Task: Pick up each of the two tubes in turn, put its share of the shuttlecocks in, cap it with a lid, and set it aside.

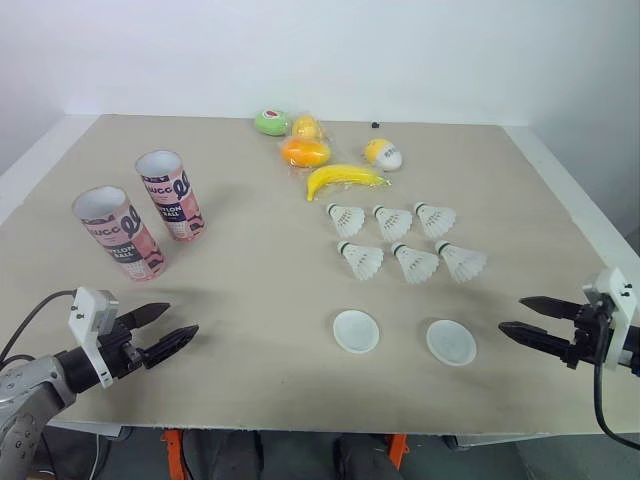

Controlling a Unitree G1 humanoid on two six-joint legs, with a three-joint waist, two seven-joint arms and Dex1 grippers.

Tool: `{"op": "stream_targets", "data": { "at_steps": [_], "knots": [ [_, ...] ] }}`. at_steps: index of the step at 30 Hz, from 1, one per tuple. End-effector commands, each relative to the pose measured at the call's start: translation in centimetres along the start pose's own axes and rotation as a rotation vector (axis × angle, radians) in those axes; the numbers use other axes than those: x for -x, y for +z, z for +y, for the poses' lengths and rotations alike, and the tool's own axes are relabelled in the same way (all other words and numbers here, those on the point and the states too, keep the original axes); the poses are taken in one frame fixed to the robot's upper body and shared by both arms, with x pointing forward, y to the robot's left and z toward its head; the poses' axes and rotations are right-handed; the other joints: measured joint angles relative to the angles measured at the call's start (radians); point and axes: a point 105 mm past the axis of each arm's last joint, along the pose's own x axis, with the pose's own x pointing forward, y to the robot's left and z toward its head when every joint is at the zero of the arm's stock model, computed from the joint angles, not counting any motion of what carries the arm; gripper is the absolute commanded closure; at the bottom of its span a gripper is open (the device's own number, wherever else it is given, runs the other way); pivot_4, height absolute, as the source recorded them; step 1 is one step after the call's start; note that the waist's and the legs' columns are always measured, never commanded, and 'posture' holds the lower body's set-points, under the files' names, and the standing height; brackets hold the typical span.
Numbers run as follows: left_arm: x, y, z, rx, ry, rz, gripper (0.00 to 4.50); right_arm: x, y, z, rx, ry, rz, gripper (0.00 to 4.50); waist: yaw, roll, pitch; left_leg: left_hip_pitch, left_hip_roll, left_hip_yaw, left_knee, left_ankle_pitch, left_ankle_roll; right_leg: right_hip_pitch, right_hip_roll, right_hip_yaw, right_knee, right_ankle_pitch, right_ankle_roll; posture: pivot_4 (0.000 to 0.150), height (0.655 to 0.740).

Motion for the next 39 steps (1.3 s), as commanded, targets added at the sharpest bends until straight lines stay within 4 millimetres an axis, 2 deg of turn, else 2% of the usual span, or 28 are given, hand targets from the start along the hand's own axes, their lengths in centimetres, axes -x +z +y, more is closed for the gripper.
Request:
{"op": "stream_targets", "data": {
  "at_steps": [1, 21, 24, 26, 28, 30, 34, 36, 39],
  "knots": [
    [0.0, 0.8, 0.3, -0.013, 0.004, -0.028, 0.00, 0.2, 0.8, -0.1, 0.023, 0.001, -0.017, 0.07, 0.000, 0.000, 0.000, 0.000, 0.000, 0.000, 0.000, 0.000, 0.000, 0.000, 0.000, 0.000, 0.000, 0.000, 0.000, 0.150, 0.6946],
    [-0.7, 0.8, 0.3, -0.003, -0.015, -0.004, 0.00, -0.2, 1.6, 0.7, 0.026, 0.037, -0.053, 0.07, 0.000, 0.000, 0.000, 0.000, 0.000, 0.000, 0.000, 0.000, 0.000, 0.004, 0.000, 0.000, 0.000, 0.000, 0.000, 0.150, 0.6946],
    [-0.8, 1.2, 0.8, 0.014, -0.003, -0.032, 0.00, -0.6, 3.0, 1.3, 0.041, 0.061, -0.105, 0.07, 0.000, 0.000, 0.000, 0.000, 0.000, 0.000, 0.000, 0.000, 0.000, 0.004, 0.000, 0.000, 0.000, 0.000, 0.000, 0.150, 0.6946],
    [-0.9, 1.3, 1.6, 0.130, -0.030, -0.038, 0.00, -1.1, 4.5, 2.3, 0.053, 0.108, -0.152, 0.07, 0.000, 0.000, 0.000, 0.001, 0.000, 0.000, 0.000, 0.000, 0.000, 0.005, 0.000, 0.000, 0.000, 0.000, 0.000, 0.150, 0.6946],
    [-0.6, 2.0, 3.1, 0.029, 0.035, -0.109, 0.00, -1.8, 5.5, 3.8, 0.074, 0.178, -0.171, 0.07, 0.000, 0.001, 0.000, 0.001, 0.000, 0.000, 0.000, 0.000, 0.000, 0.005, 0.000, 0.000, 0.001, 0.000, 0.000, 0.150, 0.6946],
    [-0.3, 1.6, 3.5, -0.075, 0.065, -0.113, 0.00, -2.5, 6.1, 4.9, 0.090, 0.225, -0.179, 0.07, 0.000, 0.002, 0.000, 0.002, 0.000, 0.000, 0.000, 0.000, 0.000, 0.005, 0.001, 0.000, 0.001, 0.000, 0.000, 0.150, 0.6946],
    [0.5, 0.3, 5.1, -0.253, 0.126, -0.071, 0.00, -3.9, 10.2, 9.8, 0.164, 0.407, -0.312, 0.07, -0.003, 0.001, 0.000, 0.002, 0.000, 0.000, 0.000, -0.001, -0.001, 0.006, 0.001, 0.001, 0.000, 0.000, 0.000, 0.150, 0.6946],
    [0.7, 0.3, 5.9, -0.285, 0.158, -0.082, 0.00, -4.3, 11.9, 11.6, 0.185, 0.464, -0.378, 0.07, -0.001, 0.001, 0.000, 0.002, 0.000, 0.000, -0.001, -0.001, -0.001, 0.006, 0.001, 0.000, 0.000, -0.001, -0.001, 0.150, 0.6946],
    [0.9, 0.2, 6.7, -0.280, 0.178, -0.093, 0.00, -5.3, 13.0, 13.7, 0.210, 0.508, -0.409, 0.07, 0.001, -0.001, -0.001, 0.001, 0.001, 0.000, -0.001, -0.001, -0.001, 0.006, 0.001, 0.000, 0.000, -0.001, -0.001, 0.150, 0.6946]
  ]
}}
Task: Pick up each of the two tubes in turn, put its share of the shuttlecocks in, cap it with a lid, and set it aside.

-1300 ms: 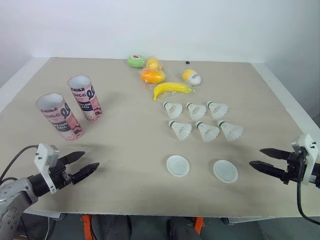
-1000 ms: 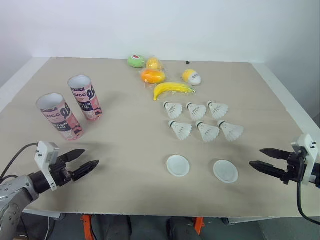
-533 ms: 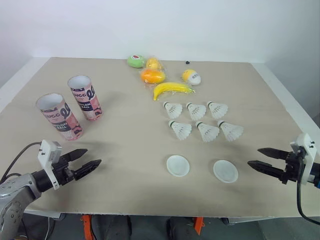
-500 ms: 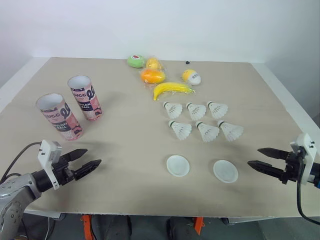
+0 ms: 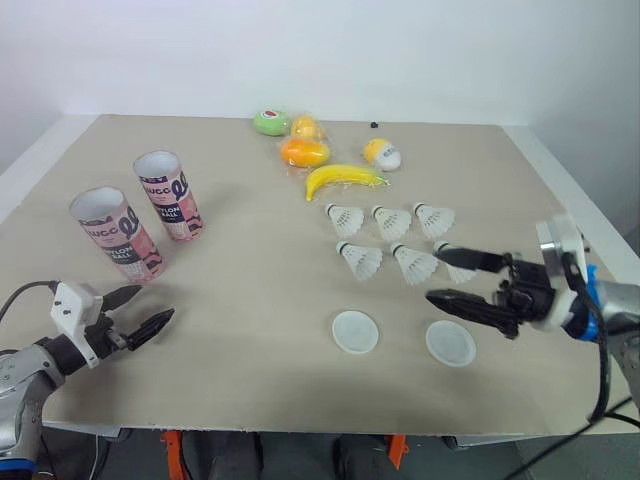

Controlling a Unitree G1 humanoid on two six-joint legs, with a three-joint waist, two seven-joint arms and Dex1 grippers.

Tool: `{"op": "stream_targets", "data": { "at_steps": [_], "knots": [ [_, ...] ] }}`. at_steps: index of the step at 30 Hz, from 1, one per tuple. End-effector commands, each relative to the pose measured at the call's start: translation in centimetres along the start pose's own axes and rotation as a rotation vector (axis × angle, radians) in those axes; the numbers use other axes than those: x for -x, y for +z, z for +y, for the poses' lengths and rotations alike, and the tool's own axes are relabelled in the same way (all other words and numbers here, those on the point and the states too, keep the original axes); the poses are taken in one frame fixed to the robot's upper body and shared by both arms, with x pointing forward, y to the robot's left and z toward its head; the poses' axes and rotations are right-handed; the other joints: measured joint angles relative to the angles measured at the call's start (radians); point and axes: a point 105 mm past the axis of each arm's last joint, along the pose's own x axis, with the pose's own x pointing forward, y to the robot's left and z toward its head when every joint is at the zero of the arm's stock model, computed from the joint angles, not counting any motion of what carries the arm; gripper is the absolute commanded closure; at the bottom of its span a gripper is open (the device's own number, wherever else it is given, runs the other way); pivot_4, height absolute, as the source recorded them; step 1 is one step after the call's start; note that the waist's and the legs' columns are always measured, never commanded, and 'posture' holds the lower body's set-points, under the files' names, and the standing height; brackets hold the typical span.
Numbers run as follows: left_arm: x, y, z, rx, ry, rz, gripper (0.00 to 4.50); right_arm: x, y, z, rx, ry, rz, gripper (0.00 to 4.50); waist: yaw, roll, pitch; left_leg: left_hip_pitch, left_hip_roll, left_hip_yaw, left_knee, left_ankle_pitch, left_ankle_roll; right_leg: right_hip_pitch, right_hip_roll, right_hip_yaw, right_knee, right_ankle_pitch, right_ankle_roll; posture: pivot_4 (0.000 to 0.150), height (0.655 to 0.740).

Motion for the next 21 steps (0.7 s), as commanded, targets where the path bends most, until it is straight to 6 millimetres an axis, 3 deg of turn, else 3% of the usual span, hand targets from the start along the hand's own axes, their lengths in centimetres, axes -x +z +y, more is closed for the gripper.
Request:
{"op": "stream_targets", "data": {
  "at_steps": [1, 4, 12, 16, 21],
  "knots": [
    [0.3, 0.5, 1.0, -0.037, 0.022, -0.032, 0.00, -2.1, 1.1, 1.7, 0.040, 0.062, -0.024, 0.07, 0.001, -0.003, -0.001, 0.000, 0.000, 0.000, 0.000, 0.000, 0.000, 0.000, 0.000, 0.000, 0.000, 0.000, 0.000, 0.150, 0.6946],
    [1.5, 0.1, 2.5, 0.039, 0.117, -0.075, 0.00, -2.9, 0.6, 2.5, 0.043, 0.101, -0.013, 0.07, 0.002, -0.003, -0.001, -0.001, 0.000, 0.001, 0.000, 0.000, 0.001, 0.000, -0.002, -0.001, 0.000, 0.001, -0.002, 0.150, 0.6946],
    [2.4, -0.6, 4.2, 0.115, 0.233, -0.119, 0.00, -4.4, 0.6, 1.9, 0.102, 0.066, -0.034, 0.07, 0.001, -0.004, -0.001, -0.001, 0.000, 0.000, 0.000, -0.001, 0.001, -0.001, -0.002, -0.003, 0.000, 0.002, -0.005, 0.150, 0.6946],
    [1.6, -0.9, 4.6, 0.071, 0.188, -0.084, 0.00, -4.9, 0.6, 2.0, 0.104, 0.072, -0.057, 0.07, 0.002, -0.005, -0.001, -0.001, 0.000, 0.000, 0.000, -0.001, 0.001, 0.000, -0.002, -0.003, 0.000, 0.002, -0.004, 0.150, 0.6946],
    [0.1, -0.5, 6.4, 0.064, 0.226, -0.084, 0.00, -5.0, 1.1, 2.2, 0.112, 0.081, -0.073, 0.07, 0.003, -0.005, -0.001, -0.002, 0.000, 0.000, 0.000, 0.000, 0.001, 0.000, -0.002, -0.004, 0.000, 0.003, -0.005, 0.150, 0.6946]
  ]
}}
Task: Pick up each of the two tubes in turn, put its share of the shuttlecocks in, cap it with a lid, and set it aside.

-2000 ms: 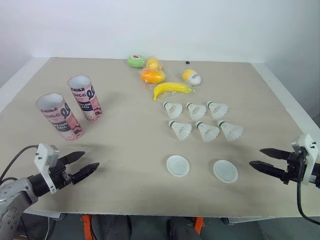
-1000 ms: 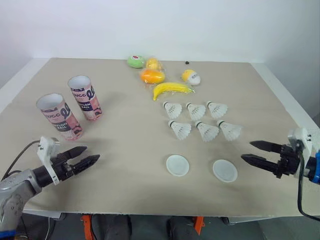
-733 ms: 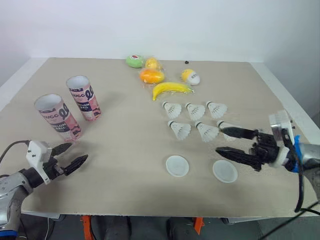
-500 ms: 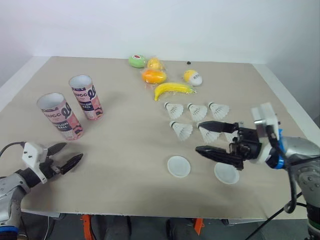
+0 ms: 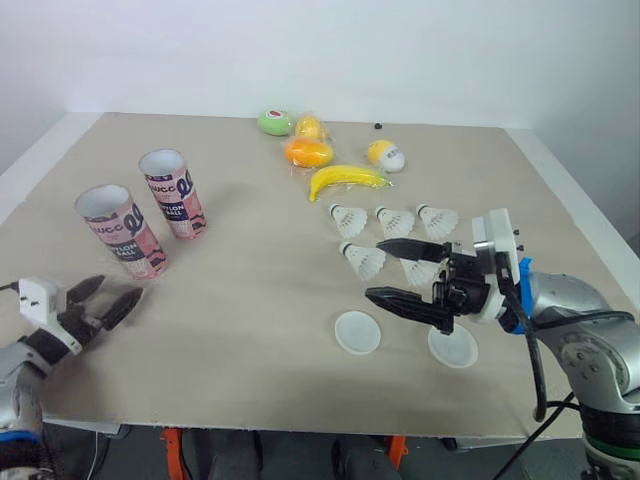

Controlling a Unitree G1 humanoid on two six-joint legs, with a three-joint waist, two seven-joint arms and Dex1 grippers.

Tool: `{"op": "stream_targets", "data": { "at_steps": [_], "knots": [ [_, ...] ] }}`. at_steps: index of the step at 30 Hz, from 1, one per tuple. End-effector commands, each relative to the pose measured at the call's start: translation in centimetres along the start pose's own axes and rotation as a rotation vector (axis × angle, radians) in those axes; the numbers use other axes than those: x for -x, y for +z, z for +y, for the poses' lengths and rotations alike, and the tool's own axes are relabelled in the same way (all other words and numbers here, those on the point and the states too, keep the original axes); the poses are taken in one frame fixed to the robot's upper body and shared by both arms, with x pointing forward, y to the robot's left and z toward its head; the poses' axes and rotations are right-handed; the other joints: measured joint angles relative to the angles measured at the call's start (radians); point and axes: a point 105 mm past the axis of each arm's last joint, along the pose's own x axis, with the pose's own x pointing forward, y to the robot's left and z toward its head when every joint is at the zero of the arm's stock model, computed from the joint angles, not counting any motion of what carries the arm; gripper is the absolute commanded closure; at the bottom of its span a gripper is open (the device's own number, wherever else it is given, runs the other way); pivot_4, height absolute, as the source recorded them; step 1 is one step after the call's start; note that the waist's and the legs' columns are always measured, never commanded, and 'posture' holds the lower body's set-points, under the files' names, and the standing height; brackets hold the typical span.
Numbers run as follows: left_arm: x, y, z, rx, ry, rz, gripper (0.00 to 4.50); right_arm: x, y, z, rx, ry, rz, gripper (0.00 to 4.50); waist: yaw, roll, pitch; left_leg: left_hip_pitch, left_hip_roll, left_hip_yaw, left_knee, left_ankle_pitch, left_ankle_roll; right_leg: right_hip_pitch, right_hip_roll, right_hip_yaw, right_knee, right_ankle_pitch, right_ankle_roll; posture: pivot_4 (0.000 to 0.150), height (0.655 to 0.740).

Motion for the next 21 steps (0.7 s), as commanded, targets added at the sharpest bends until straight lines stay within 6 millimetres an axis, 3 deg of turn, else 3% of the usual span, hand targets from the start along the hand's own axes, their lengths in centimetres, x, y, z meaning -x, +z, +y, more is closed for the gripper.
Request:
{"op": "stream_targets", "data": {
  "at_steps": [1, 7, 21],
  "knots": [
    [-0.7, 0.5, 0.9, -0.048, 0.012, 0.013, 0.00, -0.2, 1.4, 0.4, 0.057, 0.020, -0.033, 0.07, 0.000, 0.000, 0.000, 0.000, 0.000, 0.000, 0.000, 0.000, 0.000, 0.000, 0.000, 0.000, 0.000, 0.000, 0.000, 0.150, 0.6946],
    [-3.6, 1.1, 0.0, -0.047, -0.062, -0.002, 0.00, -0.2, 3.2, 1.3, 0.088, 0.029, -0.080, 0.07, 0.000, 0.000, 0.000, -0.001, 0.000, -0.001, 0.000, 0.000, 0.000, 0.000, 0.000, -0.002, 0.000, 0.001, 0.003, 0.150, 0.6946],
    [-7.1, 2.9, -0.9, -0.069, -0.136, -0.018, 0.00, -0.2, 3.9, 1.7, 0.108, 0.013, -0.086, 0.07, 0.000, 0.000, 0.000, -0.003, 0.000, -0.004, 0.000, 0.000, 0.000, 0.000, 0.000, -0.005, 0.000, 0.001, 0.003, 0.150, 0.6946]
  ]
}}
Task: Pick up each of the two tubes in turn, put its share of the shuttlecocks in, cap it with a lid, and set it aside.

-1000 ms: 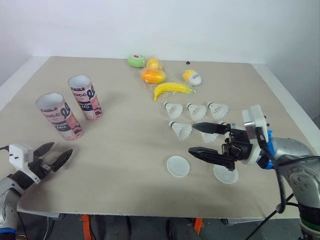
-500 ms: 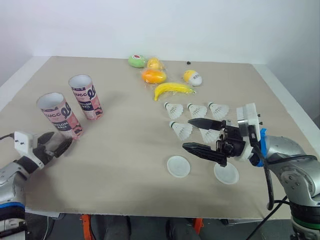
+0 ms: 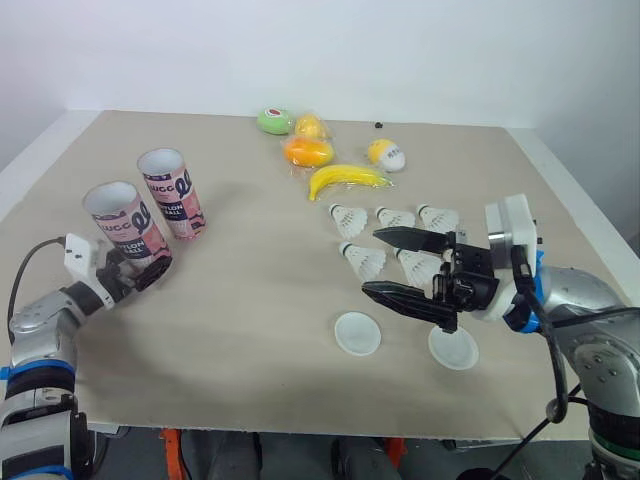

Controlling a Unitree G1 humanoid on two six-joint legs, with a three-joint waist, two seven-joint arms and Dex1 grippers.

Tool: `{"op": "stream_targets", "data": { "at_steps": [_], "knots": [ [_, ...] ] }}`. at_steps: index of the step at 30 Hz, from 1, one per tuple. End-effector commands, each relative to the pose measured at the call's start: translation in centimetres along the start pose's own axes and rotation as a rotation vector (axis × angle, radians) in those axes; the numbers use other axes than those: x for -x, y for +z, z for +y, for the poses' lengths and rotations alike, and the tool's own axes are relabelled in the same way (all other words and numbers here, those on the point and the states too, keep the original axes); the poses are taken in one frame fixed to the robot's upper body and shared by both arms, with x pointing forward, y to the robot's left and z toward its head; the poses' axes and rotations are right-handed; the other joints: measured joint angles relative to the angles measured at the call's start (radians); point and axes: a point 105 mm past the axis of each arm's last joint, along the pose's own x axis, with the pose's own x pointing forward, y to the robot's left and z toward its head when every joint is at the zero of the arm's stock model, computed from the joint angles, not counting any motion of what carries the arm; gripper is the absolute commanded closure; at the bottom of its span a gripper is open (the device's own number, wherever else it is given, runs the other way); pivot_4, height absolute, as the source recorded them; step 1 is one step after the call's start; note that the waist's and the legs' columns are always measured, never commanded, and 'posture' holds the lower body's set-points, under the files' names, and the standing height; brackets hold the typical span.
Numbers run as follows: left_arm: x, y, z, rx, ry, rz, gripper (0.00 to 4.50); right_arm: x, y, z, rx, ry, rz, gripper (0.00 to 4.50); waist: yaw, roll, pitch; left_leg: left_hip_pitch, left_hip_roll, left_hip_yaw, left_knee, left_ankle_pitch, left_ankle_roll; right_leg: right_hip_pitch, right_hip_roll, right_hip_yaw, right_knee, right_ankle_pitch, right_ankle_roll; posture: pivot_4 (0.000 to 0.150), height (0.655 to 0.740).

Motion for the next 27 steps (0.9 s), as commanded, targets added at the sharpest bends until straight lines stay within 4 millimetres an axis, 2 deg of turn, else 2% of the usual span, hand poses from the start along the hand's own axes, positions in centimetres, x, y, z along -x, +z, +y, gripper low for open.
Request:
{"op": "stream_targets", "data": {
  "at_steps": [1, 11, 14, 15, 16, 22, 27],
  "knots": [
    [-0.5, 1.1, 0.1, -0.038, -0.005, -0.026, 0.00, 0.2, 1.6, 0.5, 0.068, -0.004, -0.029, 0.07, 0.000, 0.000, 0.000, 0.000, 0.000, 0.000, 0.000, 0.000, 0.000, 0.000, 0.000, 0.000, 0.000, 0.000, 0.000, 0.150, 0.6946],
    [-1.3, 1.4, -0.7, -0.051, -0.026, -0.055, 0.00, 0.3, 1.8, 0.5, 0.074, -0.013, -0.028, 0.07, 0.000, 0.000, 0.000, 0.000, 0.000, -0.001, 0.000, 0.000, 0.000, 0.000, 0.000, -0.001, 0.000, 0.000, 0.000, 0.150, 0.6946],
    [-1.4, 1.6, -0.6, -0.055, -0.008, -0.065, 0.82, 0.3, 1.8, 0.5, 0.075, -0.012, -0.024, 0.00, 0.000, 0.000, 0.000, 0.000, 0.000, -0.001, 0.000, 0.000, 0.000, 0.000, 0.000, -0.001, 0.000, 0.000, 0.000, 0.150, 0.6946],
    [-1.5, 1.5, -0.6, -0.055, -0.004, -0.062, 0.94, 0.3, 1.8, 0.5, 0.076, -0.011, -0.025, 0.00, 0.000, 0.000, 0.000, 0.000, 0.000, -0.001, 0.000, 0.000, 0.000, 0.000, 0.000, -0.001, 0.000, 0.000, 0.000, 0.150, 0.6946],
    [-1.5, 1.5, -0.7, -0.055, -0.006, -0.064, 1.39, 0.3, 1.9, 0.5, 0.077, -0.010, -0.025, 0.00, 0.000, 0.000, 0.000, 0.000, 0.000, -0.001, 0.000, 0.000, 0.000, 0.000, 0.000, -0.001, 0.000, 0.000, 0.000, 0.150, 0.6946],
    [-1.4, 1.4, -1.2, -0.058, -0.016, -0.069, 1.39, 0.2, 1.9, 0.5, 0.078, -0.005, -0.021, 0.00, 0.000, 0.000, 0.000, 0.000, 0.000, -0.002, 0.000, 0.000, 0.000, 0.001, 0.000, -0.002, 0.000, 0.000, 0.000, 0.150, 0.6946],
    [-0.8, 1.4, -2.6, -0.058, -0.099, -0.030, 1.39, 0.3, 1.4, 0.3, 0.067, -0.017, 0.001, 0.00, 0.000, 0.000, 0.000, -0.001, 0.000, -0.002, 0.000, 0.000, 0.000, 0.001, 0.000, -0.002, 0.000, 0.000, 0.000, 0.150, 0.6946]
  ]
}}
